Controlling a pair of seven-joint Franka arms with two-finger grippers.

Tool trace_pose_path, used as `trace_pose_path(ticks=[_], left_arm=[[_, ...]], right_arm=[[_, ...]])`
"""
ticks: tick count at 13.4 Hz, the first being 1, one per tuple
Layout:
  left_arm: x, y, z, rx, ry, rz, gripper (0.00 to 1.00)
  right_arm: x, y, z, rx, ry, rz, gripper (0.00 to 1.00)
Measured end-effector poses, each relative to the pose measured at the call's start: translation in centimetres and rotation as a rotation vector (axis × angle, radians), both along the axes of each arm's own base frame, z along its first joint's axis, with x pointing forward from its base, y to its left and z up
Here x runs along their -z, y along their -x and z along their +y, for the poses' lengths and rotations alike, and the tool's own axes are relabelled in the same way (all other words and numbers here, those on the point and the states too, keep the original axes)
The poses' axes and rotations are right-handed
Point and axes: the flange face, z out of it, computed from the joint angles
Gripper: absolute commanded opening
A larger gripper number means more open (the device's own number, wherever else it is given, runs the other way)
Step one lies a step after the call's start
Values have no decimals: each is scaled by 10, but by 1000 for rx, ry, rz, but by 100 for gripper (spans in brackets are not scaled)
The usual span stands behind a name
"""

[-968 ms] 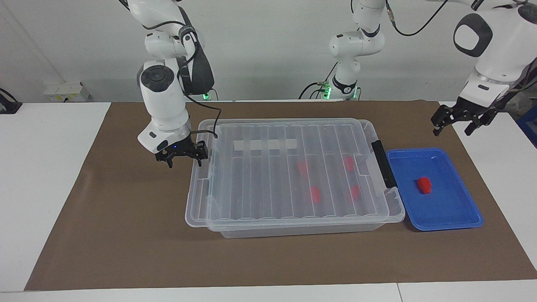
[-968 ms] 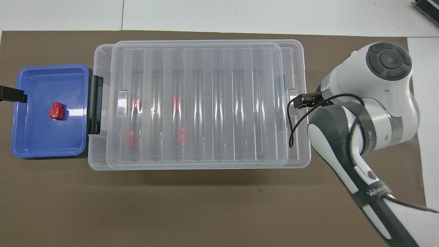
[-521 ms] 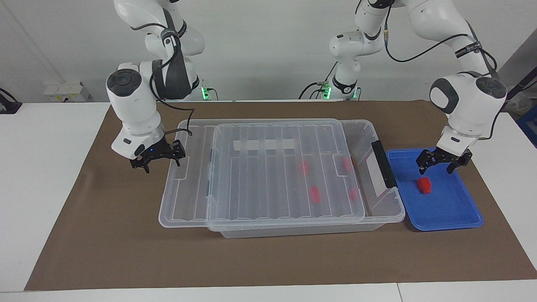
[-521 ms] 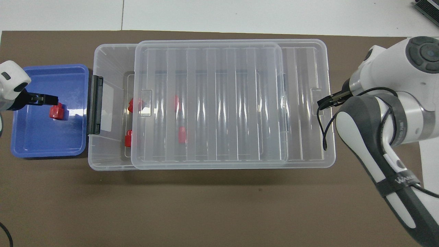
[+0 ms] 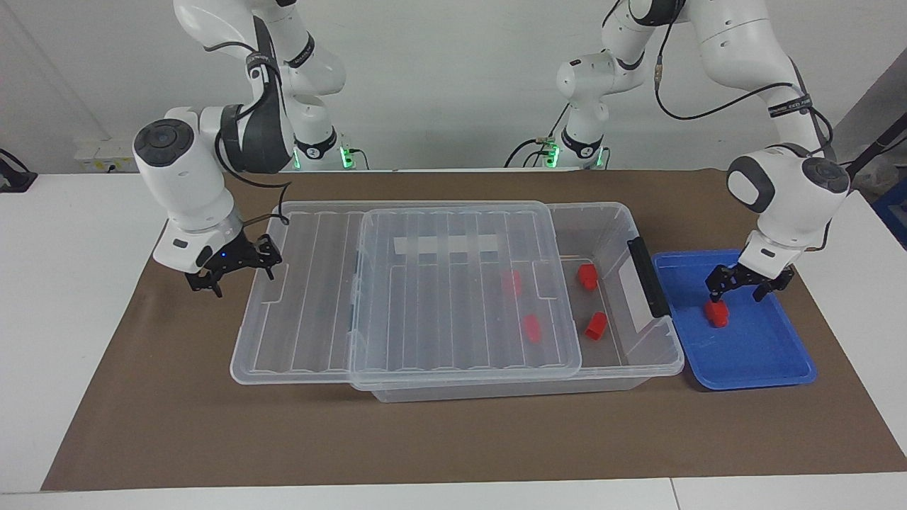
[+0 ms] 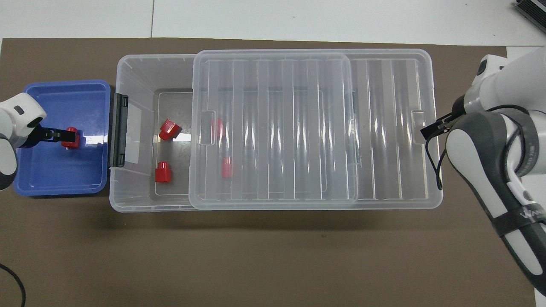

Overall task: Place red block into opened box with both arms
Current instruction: 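Grasp the red block in the blue tray with the left gripper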

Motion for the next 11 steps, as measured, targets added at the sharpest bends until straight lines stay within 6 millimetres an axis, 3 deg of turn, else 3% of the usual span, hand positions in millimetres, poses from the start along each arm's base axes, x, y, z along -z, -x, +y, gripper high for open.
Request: trace_pose_path(ticks=[3, 5, 6, 7, 9, 11], left_arm=[[20, 3, -1, 1, 2, 5, 94], [20, 3, -2, 4, 2, 3, 65], [20, 2, -4, 6, 3, 3, 40], [20, 2, -5, 8, 3, 3, 22], [20, 2, -5, 9, 3, 3, 0], [20, 2, -5, 9, 3, 4, 0]], right_arm=[[0, 0, -20, -26, 1, 4, 99], [0, 1, -36, -37, 1, 8, 99], [0, 2, -39, -35, 1, 8, 99], [1, 2, -39, -36, 1, 8, 99], [1, 2, -37, -39, 1, 8, 99], [-3, 2, -33, -37, 1, 2, 100]])
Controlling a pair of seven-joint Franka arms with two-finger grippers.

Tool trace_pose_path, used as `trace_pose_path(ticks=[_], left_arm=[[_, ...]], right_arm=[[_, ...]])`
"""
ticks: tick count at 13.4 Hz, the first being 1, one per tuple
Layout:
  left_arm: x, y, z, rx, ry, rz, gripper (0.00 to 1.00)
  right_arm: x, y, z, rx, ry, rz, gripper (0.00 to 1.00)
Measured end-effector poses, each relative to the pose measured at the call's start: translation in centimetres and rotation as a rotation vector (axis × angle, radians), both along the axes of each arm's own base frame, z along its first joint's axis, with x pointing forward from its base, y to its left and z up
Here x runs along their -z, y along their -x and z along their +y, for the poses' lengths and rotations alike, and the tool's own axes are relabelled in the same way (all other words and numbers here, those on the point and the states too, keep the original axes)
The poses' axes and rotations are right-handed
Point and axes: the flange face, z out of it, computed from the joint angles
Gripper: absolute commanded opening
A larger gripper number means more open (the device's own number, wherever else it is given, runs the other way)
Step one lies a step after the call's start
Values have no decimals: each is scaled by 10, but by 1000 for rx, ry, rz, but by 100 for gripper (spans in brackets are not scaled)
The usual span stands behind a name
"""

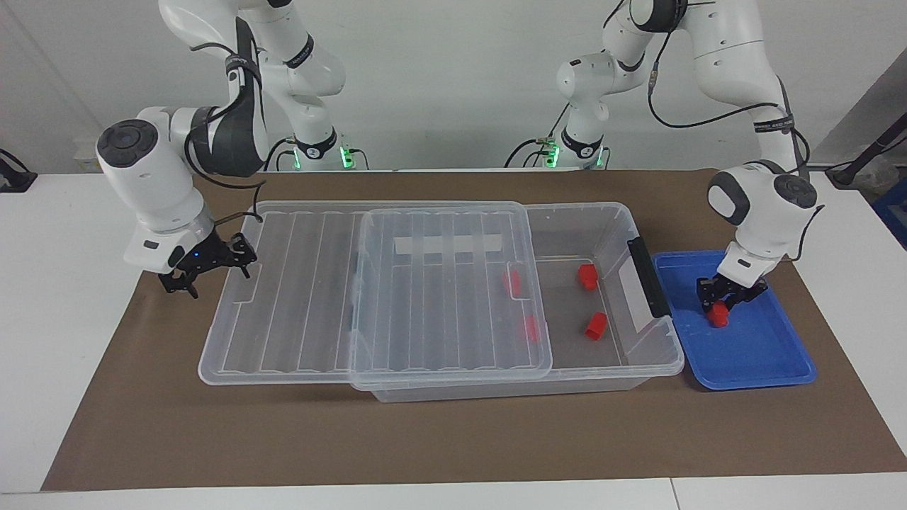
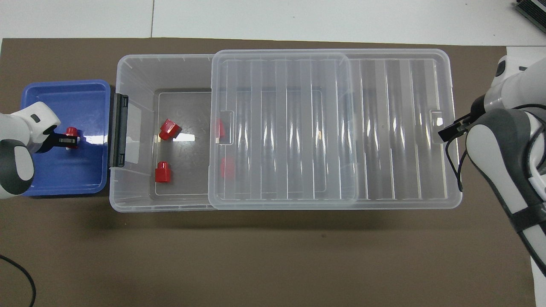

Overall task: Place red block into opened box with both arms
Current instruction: 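Grasp the red block in the blue tray with the left gripper, then lift the red block and carry it into the open box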

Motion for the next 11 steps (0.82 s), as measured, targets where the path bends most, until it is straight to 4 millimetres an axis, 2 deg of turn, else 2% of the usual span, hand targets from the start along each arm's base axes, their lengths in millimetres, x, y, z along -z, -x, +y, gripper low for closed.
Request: trace_pose_path(ticks=[2, 4, 6, 8, 11], left_arm=[[0, 0, 0, 0, 0, 0, 0], [-1, 0, 0, 0, 2, 10, 0], [-14, -4, 0, -1, 10, 59, 0], [-53, -16, -2, -1, 24, 120, 0], [-134, -23, -11, -50, 94, 176, 0]], right_arm=[[-14, 5, 8, 48, 1, -14, 100], [-36, 14, 24, 115, 4, -24, 100], [-57, 24, 44, 192, 3, -44, 100], [-76, 31, 68, 278, -4, -83, 100], [-105, 36, 94, 381, -24, -136, 100]])
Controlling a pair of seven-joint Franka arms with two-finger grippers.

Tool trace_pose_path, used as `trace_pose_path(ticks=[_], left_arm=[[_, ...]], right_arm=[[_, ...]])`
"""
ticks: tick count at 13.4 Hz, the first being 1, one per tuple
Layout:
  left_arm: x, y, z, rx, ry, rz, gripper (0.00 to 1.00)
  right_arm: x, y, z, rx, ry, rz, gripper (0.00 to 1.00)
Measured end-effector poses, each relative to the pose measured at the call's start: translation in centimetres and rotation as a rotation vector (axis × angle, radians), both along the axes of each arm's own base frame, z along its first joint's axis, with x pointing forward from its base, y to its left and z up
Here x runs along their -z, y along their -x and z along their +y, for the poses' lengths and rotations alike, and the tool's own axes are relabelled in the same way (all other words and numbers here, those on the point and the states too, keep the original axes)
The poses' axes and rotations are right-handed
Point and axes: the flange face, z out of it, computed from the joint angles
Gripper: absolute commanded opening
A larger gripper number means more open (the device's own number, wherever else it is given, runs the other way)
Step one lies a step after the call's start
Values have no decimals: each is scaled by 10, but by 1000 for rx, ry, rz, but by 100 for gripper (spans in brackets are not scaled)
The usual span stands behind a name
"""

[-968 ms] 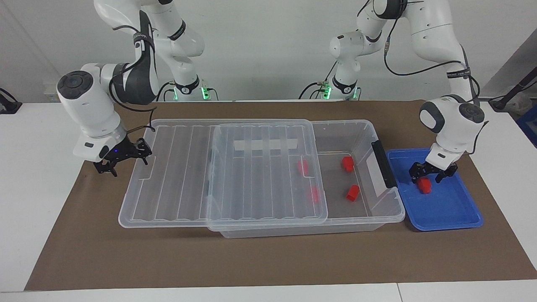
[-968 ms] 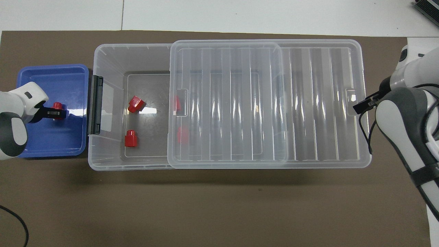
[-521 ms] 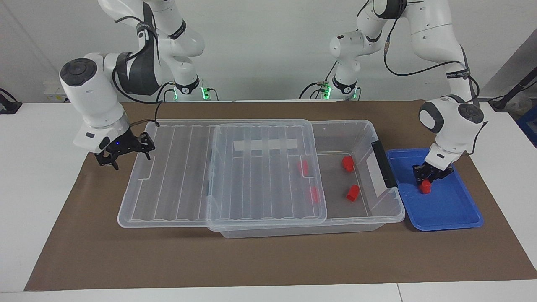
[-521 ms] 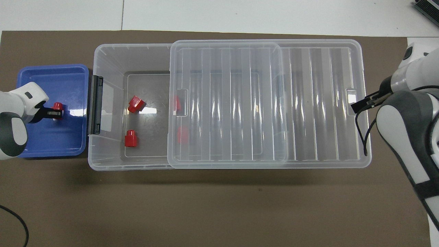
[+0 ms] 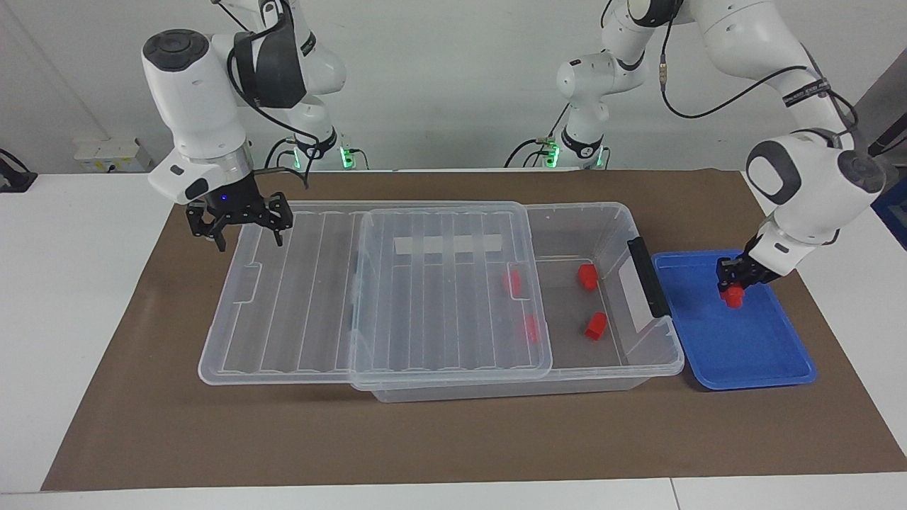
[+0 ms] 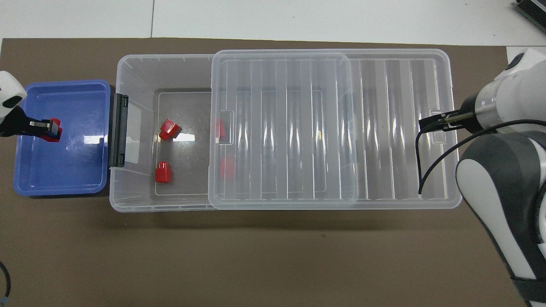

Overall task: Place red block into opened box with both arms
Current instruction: 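Lift the red block and carry it into the open box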

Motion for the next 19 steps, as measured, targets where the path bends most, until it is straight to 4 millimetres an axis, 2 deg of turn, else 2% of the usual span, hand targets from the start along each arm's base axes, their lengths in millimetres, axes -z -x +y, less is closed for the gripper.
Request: trace_pose_path(ticks=[2, 3, 4, 6, 8, 10, 11, 13, 15, 16, 19], left_arm=[[-44, 3, -22, -81, 24, 16, 0], [-60, 3, -47, -138, 26, 20, 0], [-71, 3, -80, -193, 25, 18, 0], [-80, 5, -156, -276, 19, 20, 0], [-79, 15, -231, -334, 9, 31, 0], [-77, 27, -278, -356, -1, 37, 0], [-72, 31, -290, -354, -6, 31, 0], [-42, 42, -304, -348, 2, -11, 0], [-4, 64, -305, -344, -5, -51, 0], [7, 72, -302, -344, -5, -55, 0], [10, 82, -294, -351, -3, -66, 0]], right_arm=[[-20, 3, 8, 92, -27, -11, 100], [-27, 6, 10, 142, -57, -4, 100], [-32, 10, 11, 183, -79, 8, 100], [-39, 19, 10, 224, -88, 38, 100], [-40, 25, 6, 235, -82, 65, 100], [-39, 25, 4, 239, -79, 73, 100], [-41, 25, 3, 240, -77, 72, 100], [-53, 25, 3, 239, -73, 62, 100], [-58, 25, 2, 242, -69, 76, 100], [-57, 25, 2, 242, -67, 83, 100], [-53, 23, 0, 246, -66, 90, 100]])
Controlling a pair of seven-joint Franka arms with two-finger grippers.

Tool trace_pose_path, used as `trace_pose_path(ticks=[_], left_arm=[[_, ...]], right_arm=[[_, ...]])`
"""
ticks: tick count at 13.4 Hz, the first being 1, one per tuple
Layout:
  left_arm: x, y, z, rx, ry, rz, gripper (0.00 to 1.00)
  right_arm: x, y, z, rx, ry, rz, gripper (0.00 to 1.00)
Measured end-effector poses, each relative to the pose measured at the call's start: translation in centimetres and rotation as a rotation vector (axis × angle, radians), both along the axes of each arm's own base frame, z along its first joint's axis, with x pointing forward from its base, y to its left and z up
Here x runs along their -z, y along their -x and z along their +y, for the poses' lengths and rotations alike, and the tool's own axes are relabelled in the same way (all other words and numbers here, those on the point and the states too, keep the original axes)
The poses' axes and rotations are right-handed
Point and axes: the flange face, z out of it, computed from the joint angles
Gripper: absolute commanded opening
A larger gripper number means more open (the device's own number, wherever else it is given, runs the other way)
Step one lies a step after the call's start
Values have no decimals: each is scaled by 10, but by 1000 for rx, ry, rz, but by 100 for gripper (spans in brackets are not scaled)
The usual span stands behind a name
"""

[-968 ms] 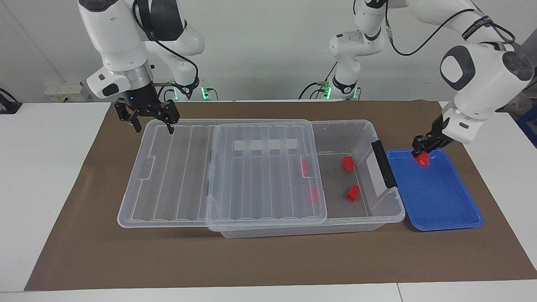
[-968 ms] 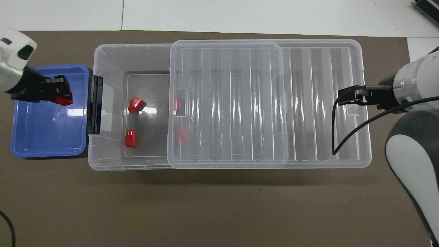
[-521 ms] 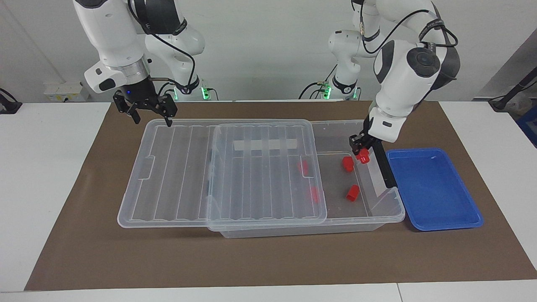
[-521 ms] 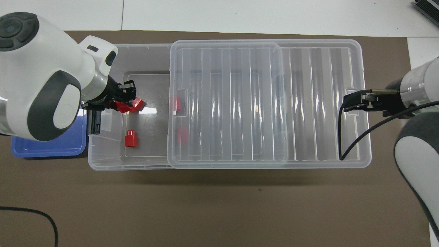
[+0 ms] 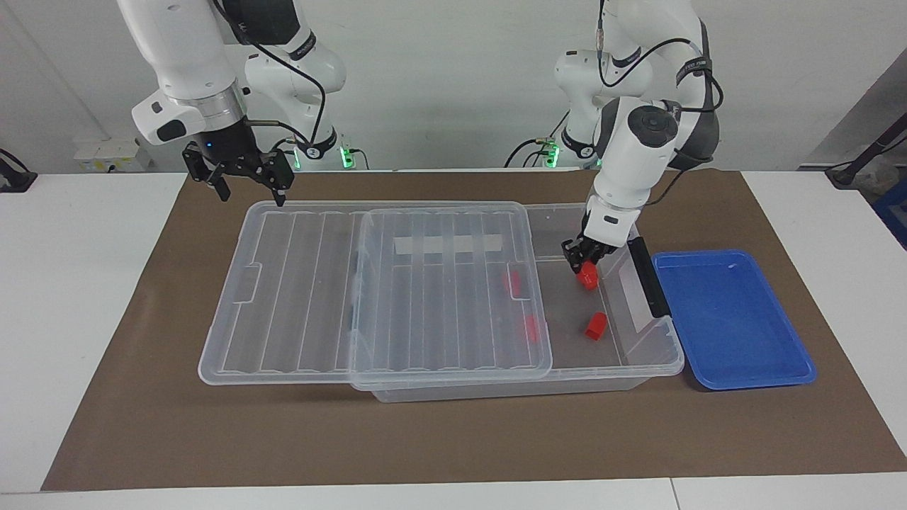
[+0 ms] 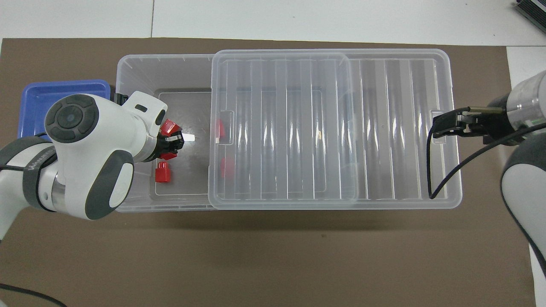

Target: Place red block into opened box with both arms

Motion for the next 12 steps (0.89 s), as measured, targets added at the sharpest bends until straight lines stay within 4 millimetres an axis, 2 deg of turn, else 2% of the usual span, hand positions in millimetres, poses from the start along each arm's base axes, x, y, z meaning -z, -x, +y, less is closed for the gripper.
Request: trace_pose_path(ticks=[4, 8, 10, 12], left_arm=[[23, 8, 0, 4, 4, -17, 0], [29, 9, 0, 5, 11, -38, 0], [36, 11, -7, 18, 16, -53, 0], [52, 12, -18, 38, 15, -59, 0]], right_arm=[[0, -1, -7, 12, 0, 1, 100], [0, -1, -7, 12, 0, 1, 100], [0, -1, -7, 12, 0, 1, 100], [0, -1, -7, 12, 0, 1, 100]])
